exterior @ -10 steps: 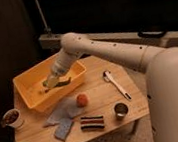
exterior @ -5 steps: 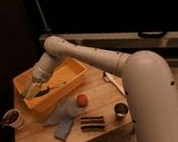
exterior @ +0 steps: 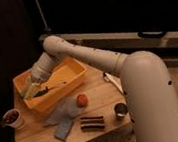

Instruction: Place pepper in plastic cup

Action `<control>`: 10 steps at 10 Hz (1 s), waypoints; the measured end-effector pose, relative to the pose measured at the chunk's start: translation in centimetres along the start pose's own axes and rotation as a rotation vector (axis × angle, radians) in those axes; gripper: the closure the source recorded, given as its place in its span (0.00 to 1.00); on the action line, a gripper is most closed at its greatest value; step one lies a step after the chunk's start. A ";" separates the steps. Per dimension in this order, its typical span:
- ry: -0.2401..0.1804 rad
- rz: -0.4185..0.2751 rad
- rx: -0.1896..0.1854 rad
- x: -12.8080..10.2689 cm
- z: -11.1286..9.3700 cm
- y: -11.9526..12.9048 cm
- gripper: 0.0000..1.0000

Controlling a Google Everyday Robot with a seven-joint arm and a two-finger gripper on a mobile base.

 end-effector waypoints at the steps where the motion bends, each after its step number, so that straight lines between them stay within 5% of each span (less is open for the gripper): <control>1: -0.006 -0.007 -0.023 0.2 0.5 0.0 1.00; 5: -0.069 -0.066 -0.136 -2.4 7.0 3.0 1.00; 10: -0.164 -0.128 -0.275 -7.8 15.6 10.2 1.00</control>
